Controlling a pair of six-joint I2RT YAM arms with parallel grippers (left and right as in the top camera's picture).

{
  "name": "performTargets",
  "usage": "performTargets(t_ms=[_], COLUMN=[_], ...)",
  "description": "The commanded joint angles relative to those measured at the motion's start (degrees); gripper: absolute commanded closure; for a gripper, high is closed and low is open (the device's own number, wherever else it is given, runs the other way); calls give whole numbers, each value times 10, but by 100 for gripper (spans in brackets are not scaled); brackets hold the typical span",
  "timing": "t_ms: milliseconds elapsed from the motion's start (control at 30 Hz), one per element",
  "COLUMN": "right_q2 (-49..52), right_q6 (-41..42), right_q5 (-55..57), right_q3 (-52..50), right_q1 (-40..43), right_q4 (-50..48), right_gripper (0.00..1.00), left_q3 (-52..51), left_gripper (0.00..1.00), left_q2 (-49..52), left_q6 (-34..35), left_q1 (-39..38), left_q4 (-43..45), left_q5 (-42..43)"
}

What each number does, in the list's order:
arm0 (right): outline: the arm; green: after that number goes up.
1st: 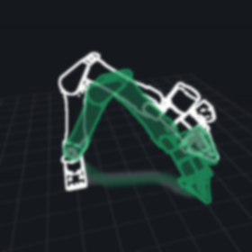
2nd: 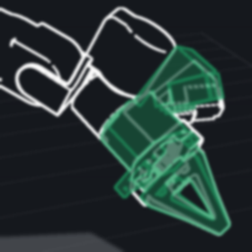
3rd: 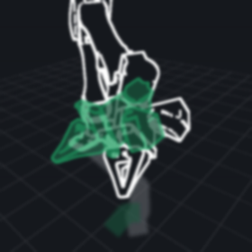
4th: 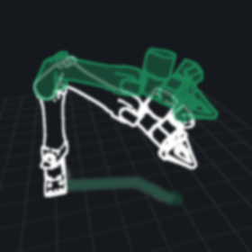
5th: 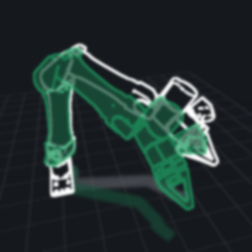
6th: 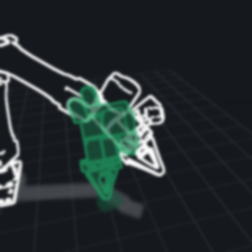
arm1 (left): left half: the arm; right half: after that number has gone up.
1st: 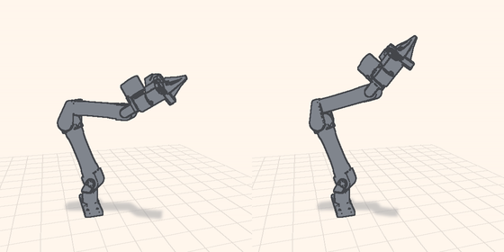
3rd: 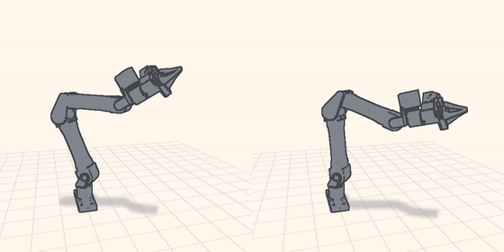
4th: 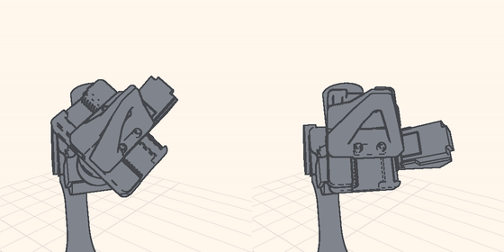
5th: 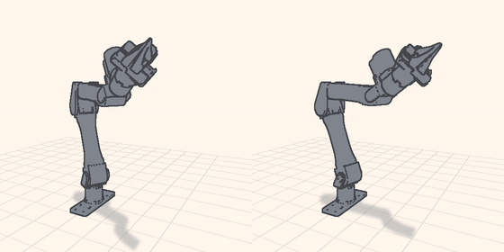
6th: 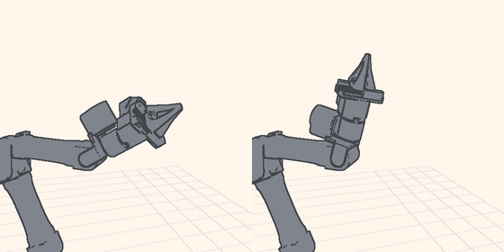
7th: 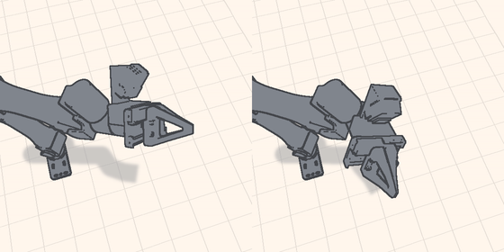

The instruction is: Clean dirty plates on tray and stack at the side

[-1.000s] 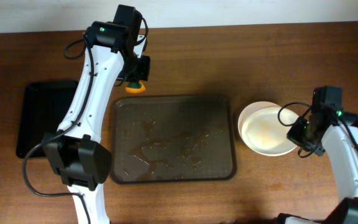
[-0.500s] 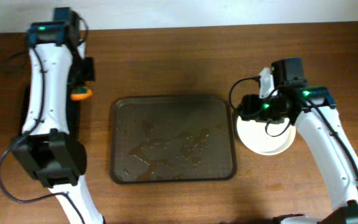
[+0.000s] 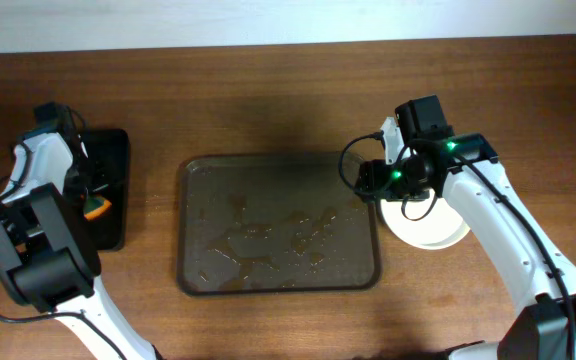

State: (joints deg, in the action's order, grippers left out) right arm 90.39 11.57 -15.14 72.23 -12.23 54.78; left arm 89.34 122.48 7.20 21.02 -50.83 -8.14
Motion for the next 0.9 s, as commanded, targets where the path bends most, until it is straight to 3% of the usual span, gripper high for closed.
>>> performTargets(t_ms=[0,33,67,133,267,400,533,600,667,733,867], right_q2=[-8,-15,-29,-40,-134,-216,-221,-251,-342,-489,-742], right_q6=[-2,-2,-4,-4,-4,-4,-7,-42,-103,-108,-114], right_q5=[-3,6,36,68,111,98,159,158,151,127,75], right_q3=[52,75,128,169,323,325,320,262,122,-90,-393], right_q1=[-5,-5,-4,-4,-4,-5,-5,9,40,90,150], right_q4=[14,29,83,129,283,293,333,261,100,-74,-269], right_gripper=[22,15,2,2,1,2,2,2,2,2,2], left_q3=[97,153,216,239,238,238,238,238,238,238,238], left_gripper=[0,0,0,0,0,0,0,0,0,0,0], left_q2=[-19,-35,-68,-103,-116,-116,-116,-116,-116,-116,-116], left_q6=[15,-1,-36,-45,-45,-45,-45,-45,-45,-45,-45], left_q1=[-3,-12,-34,-67,-168,-189,-189,-189,-189,-189,-189], left_q4=[-89,-137,-180,-181,-170,-173,-174,-174,-174,-174,-174], left_q5=[39,71,122,165,169,169,169,169,169,169,169])
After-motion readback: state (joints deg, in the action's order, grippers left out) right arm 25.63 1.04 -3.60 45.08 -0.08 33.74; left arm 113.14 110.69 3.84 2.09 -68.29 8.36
